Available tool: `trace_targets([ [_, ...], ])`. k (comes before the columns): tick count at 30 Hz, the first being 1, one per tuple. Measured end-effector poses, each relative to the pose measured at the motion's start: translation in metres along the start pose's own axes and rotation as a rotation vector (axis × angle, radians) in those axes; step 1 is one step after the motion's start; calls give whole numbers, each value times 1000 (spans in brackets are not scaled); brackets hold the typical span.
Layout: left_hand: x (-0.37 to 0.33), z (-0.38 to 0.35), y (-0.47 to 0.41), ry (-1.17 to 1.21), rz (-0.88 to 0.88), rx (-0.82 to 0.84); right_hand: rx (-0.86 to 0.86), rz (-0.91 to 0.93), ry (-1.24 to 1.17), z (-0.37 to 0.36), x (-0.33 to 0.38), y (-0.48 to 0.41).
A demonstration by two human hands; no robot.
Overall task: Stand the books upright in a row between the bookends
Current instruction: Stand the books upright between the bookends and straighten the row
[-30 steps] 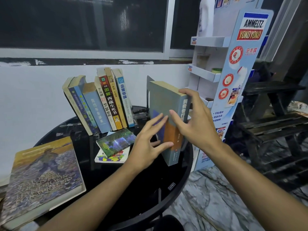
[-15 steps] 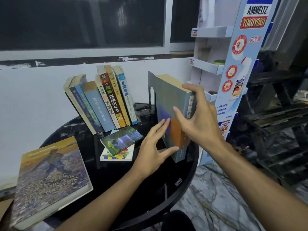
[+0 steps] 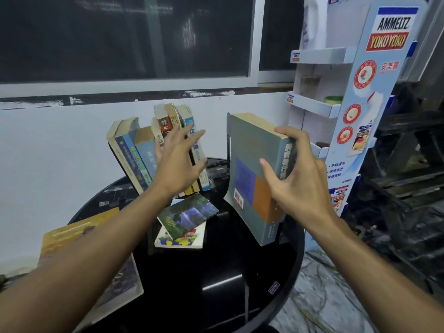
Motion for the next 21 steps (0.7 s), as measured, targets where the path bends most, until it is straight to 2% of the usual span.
trace_targets([
  [3,13,19,-27,-208,41,-43,-7,7,13,-5,0,-11],
  [6,22,24,-44,-283,56,-20,-15,10,22,-10,1,-20],
  [10,30,21,-53,-287,57,-21,-9,19,36,-20,2,-31],
  [15,35,19,-53,-181,9,-53,-9,40,52,-33,0,-45],
  [21,35,17,-49,-203,10,-103,-4,61,85,-47,1,-63],
])
Point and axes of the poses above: each hand's wrist, its own y-axis away from the middle knuckle, its own z-axis out of the back of the hand, x = y × z, the point moved 8 cm from there along -y, towards the middle knuckle, and after that the axes turned 8 degrees about x, right-handed, at the moved point
